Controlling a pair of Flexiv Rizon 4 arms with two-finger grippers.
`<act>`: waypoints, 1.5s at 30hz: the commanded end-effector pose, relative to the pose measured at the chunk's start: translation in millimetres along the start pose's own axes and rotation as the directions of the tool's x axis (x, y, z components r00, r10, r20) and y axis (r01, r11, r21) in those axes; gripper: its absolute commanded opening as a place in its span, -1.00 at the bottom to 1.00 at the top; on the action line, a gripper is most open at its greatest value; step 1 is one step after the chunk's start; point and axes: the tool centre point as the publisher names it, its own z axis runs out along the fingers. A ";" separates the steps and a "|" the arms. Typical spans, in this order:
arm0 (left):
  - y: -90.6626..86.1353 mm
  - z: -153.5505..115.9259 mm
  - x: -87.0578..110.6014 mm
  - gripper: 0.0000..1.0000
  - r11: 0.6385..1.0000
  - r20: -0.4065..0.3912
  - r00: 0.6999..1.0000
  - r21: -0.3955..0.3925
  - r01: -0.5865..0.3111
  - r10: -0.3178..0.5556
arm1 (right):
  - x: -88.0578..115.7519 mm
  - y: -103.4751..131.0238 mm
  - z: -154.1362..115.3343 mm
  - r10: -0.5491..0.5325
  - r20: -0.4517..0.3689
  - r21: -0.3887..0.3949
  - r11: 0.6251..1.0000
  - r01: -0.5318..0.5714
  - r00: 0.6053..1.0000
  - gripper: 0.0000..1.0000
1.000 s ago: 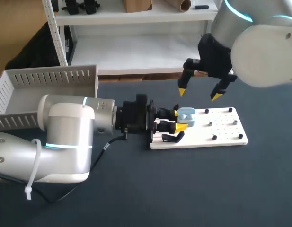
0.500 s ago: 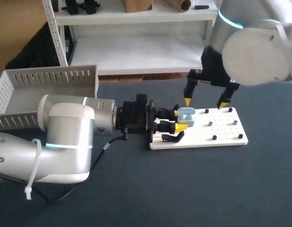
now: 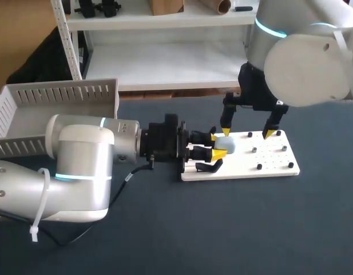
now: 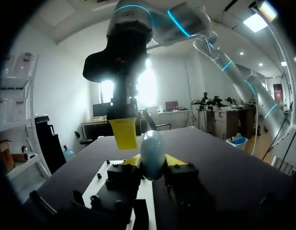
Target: Pick up each earbud case from the left stands, insert the matching earbuds, close the lid, and place the case in the box.
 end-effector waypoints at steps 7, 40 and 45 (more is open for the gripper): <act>-0.4 0.5 0.7 -1.00 1.000 0.002 1.000 -0.003 -0.002 0.002 | 2.1 -19.7 -41.7 0.011 0.142 -0.135 0.991 0.008 0.990 1.00; 81.3 -236.7 -63.6 -1.00 0.860 -0.363 0.929 -0.494 -0.131 -0.067 | 7.5 -47.0 -61.5 0.017 0.233 -0.230 0.972 0.038 0.972 1.00; 98.5 -267.6 -49.9 -1.00 0.825 -0.317 0.937 -0.561 -0.062 -0.145 | 7.5 -47.0 -61.5 0.017 0.233 -0.230 0.972 0.038 0.972 1.00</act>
